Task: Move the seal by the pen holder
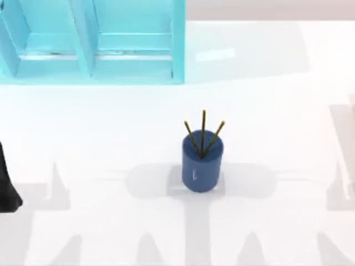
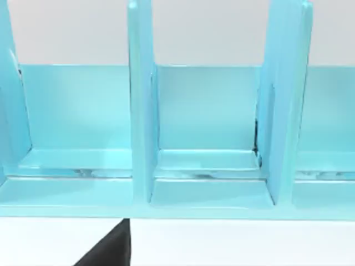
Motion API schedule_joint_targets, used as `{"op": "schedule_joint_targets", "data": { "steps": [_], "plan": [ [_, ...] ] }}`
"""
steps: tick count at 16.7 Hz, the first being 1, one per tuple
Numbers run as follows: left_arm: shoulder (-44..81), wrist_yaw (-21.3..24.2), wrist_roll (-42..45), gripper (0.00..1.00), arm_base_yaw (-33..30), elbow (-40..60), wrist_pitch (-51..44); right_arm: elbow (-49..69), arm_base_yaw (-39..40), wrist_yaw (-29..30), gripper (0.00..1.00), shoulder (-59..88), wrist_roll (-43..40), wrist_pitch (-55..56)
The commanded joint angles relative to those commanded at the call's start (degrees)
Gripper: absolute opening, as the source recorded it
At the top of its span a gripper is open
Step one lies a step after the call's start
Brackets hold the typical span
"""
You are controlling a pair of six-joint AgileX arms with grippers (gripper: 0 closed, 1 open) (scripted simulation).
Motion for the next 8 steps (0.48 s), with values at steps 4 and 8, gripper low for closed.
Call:
{"op": "schedule_joint_targets", "data": {
  "steps": [4,8],
  "plan": [
    [1.86,-0.09,0.41,1.0,0.46,1.89,-1.78,0.0,0.0,0.0,1.0,0.0,0.0,0.0],
    [12.74,-0.21,2.53,1.0,2.48,12.63,-11.37,0.0,0.0,0.0,1.0,0.0,0.0,0.0]
  ]
}}
